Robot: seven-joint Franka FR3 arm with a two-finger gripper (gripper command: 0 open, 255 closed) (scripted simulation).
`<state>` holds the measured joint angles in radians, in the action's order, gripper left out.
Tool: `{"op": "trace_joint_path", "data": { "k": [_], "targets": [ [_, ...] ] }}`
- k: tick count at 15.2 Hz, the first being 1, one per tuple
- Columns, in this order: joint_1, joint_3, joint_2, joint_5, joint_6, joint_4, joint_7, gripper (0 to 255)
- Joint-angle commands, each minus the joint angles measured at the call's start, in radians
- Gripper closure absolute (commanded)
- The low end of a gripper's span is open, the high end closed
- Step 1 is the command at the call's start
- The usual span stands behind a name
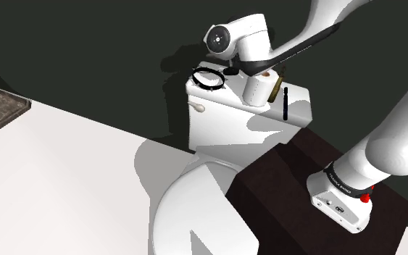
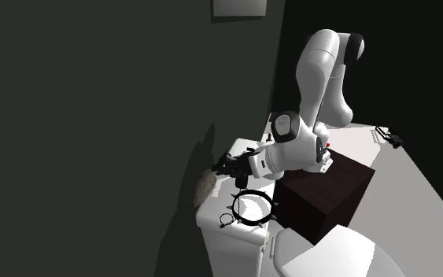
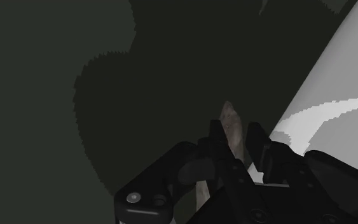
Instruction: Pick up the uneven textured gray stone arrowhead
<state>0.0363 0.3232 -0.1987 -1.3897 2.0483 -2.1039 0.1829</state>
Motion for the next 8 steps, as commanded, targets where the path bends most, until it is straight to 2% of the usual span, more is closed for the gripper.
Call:
{"op": "trace_joint_path", "data": {
  "k": [1,8],
  "targets": [
    [0.003,0.001,0.017,0.013,0.001,0.004,-0.023,255],
    [0.007,0.004,0.060,0.051,-0.004,0.015,-0.081,255]
  ]
}}
